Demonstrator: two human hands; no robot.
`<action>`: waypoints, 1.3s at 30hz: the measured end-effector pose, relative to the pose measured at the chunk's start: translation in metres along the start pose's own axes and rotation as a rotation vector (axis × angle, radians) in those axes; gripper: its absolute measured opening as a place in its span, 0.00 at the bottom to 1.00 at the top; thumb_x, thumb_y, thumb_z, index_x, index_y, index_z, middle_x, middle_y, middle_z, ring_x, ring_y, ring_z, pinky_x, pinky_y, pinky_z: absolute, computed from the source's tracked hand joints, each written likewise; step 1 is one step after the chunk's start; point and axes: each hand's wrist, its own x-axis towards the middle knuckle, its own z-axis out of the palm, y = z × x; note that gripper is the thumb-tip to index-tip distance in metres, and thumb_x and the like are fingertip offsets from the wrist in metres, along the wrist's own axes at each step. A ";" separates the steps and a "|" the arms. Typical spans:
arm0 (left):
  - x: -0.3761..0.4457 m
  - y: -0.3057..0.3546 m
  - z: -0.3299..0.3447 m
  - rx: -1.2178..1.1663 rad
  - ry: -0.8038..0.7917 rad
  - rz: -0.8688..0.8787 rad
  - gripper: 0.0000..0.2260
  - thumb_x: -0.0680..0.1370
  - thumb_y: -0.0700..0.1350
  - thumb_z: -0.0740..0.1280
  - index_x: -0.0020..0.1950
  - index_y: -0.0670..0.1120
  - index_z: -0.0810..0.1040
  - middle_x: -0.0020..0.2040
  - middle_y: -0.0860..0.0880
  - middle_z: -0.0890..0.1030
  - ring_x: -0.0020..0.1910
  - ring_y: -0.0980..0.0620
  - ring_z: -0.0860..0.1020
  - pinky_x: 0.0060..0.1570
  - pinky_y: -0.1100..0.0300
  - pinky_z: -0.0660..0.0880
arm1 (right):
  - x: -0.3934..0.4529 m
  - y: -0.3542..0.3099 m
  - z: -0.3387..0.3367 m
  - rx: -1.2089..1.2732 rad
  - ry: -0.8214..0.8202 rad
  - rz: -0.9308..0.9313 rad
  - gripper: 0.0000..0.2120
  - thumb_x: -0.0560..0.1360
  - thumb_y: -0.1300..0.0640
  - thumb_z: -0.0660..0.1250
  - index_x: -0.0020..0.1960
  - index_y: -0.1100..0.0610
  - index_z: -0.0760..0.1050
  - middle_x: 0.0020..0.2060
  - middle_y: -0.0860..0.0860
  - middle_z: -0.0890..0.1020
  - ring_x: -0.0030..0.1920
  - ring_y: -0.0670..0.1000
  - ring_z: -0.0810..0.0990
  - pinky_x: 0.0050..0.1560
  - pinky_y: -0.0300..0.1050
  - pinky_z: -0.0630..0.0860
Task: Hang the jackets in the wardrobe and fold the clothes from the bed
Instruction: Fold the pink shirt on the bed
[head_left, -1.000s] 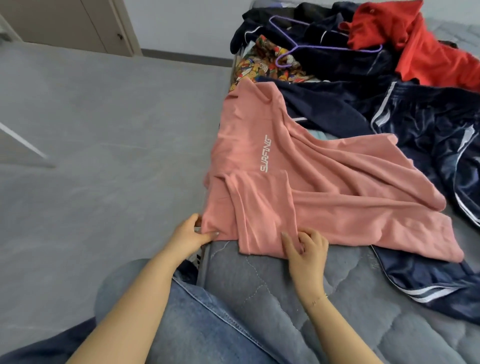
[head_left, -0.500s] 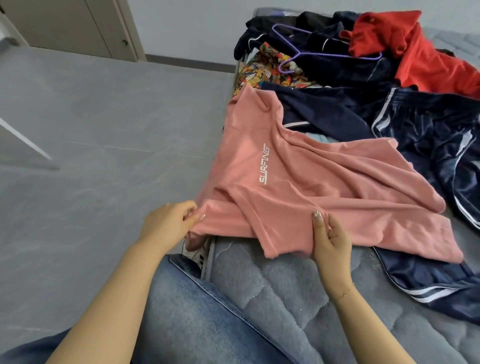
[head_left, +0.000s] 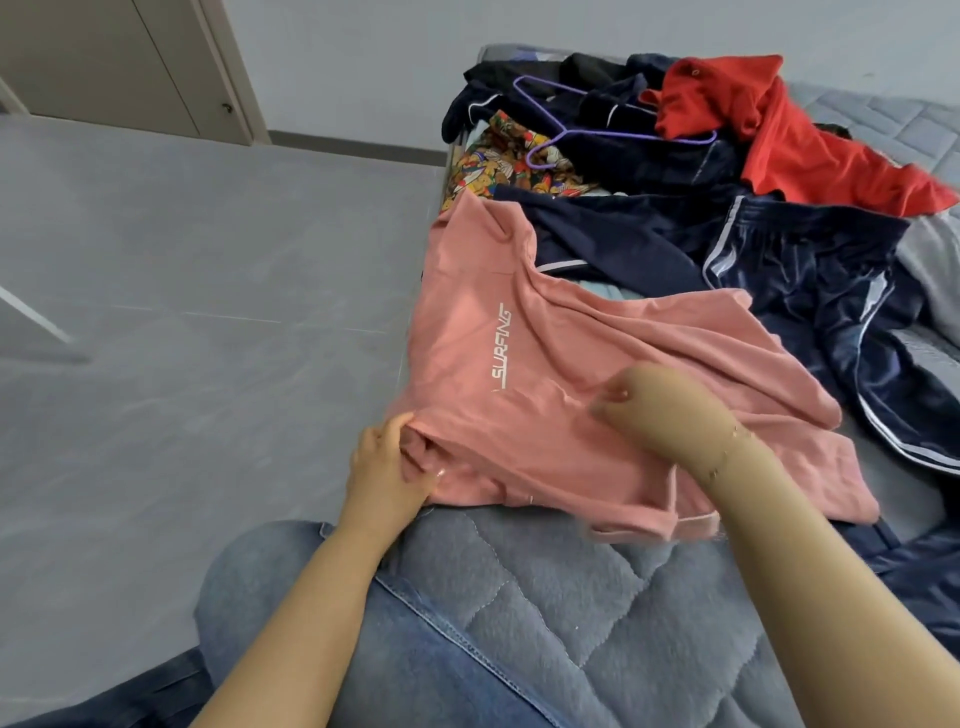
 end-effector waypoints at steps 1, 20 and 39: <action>0.000 -0.002 0.000 0.015 0.012 -0.019 0.24 0.73 0.48 0.74 0.66 0.49 0.72 0.59 0.44 0.73 0.60 0.43 0.72 0.61 0.50 0.71 | 0.007 -0.002 -0.009 -0.064 0.066 0.009 0.10 0.77 0.52 0.64 0.37 0.53 0.75 0.36 0.51 0.75 0.45 0.58 0.78 0.42 0.44 0.67; -0.024 0.058 0.029 -0.456 -0.201 -0.295 0.14 0.79 0.49 0.66 0.58 0.41 0.78 0.46 0.51 0.84 0.43 0.55 0.82 0.49 0.58 0.78 | -0.053 0.066 0.121 1.872 0.198 0.656 0.10 0.81 0.60 0.60 0.56 0.64 0.75 0.50 0.61 0.83 0.49 0.56 0.84 0.47 0.45 0.79; -0.001 0.113 0.038 -1.610 -0.072 -0.551 0.04 0.79 0.44 0.66 0.52 0.47 0.80 0.45 0.51 0.85 0.46 0.55 0.83 0.46 0.60 0.77 | -0.018 0.166 0.022 1.872 0.994 0.444 0.07 0.79 0.52 0.66 0.57 0.50 0.72 0.43 0.46 0.83 0.37 0.43 0.82 0.38 0.42 0.81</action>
